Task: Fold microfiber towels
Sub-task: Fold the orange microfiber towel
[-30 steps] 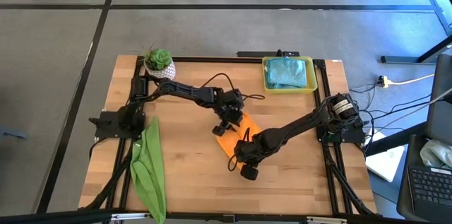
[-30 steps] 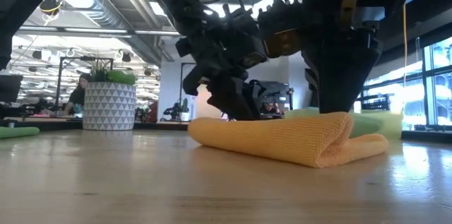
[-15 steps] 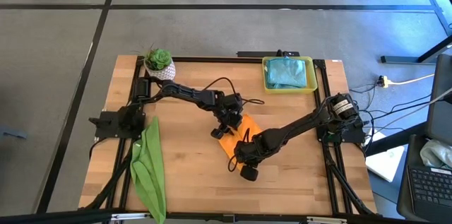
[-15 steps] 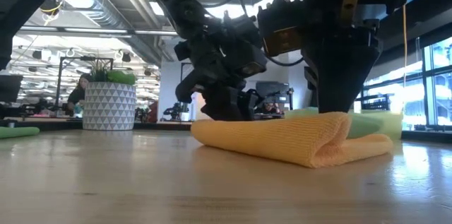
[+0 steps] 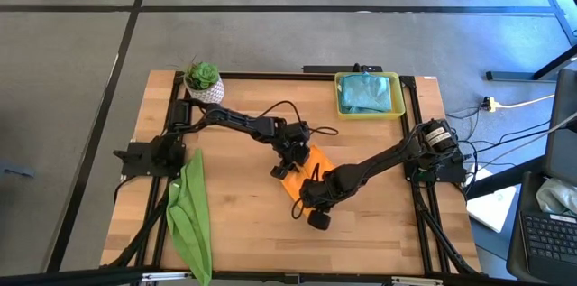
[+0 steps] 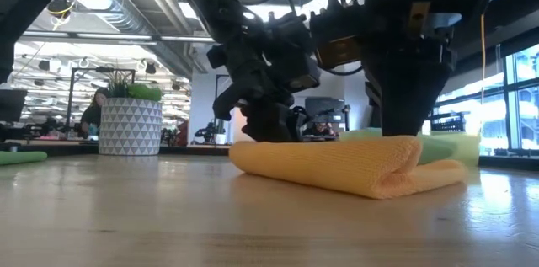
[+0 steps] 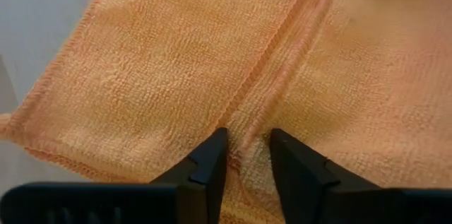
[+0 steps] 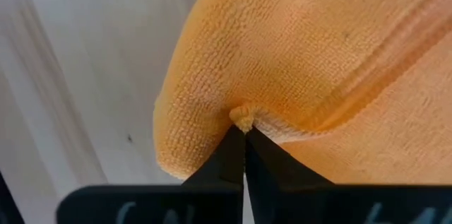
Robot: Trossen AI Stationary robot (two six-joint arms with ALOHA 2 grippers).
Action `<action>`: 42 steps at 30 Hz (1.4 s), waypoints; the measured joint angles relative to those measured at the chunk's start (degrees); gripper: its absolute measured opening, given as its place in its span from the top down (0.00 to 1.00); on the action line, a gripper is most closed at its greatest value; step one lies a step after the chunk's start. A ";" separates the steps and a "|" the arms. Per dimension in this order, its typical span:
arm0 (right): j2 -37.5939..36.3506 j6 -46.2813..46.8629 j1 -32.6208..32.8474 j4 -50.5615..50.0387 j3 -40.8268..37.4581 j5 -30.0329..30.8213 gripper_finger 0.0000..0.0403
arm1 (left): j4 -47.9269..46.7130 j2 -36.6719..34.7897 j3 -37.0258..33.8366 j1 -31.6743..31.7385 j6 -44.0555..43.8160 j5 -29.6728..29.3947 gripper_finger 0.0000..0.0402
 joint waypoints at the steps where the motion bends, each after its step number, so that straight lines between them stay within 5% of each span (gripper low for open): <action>1: 0.00 0.00 0.00 -0.44 0.00 0.00 0.99 | -0.12 -0.18 -0.02 -0.01 -1.01 -0.16 0.76; 11: -2.92 -0.33 0.27 -6.80 0.00 0.77 1.00 | -0.81 -5.06 -0.07 0.58 -4.45 -1.26 0.98; 19: -4.18 -1.08 1.60 -9.83 0.00 3.05 1.00 | -0.34 -6.09 -0.04 0.43 -5.55 3.31 1.00; 29: -6.14 -1.78 4.63 -14.81 0.00 7.61 1.00 | 19.04 -5.50 0.03 -3.91 -5.53 11.72 0.85; 42: -6.23 -6.10 4.79 -16.75 2.98 10.72 1.00 | 23.81 -0.77 -0.07 -6.04 -10.35 13.96 0.72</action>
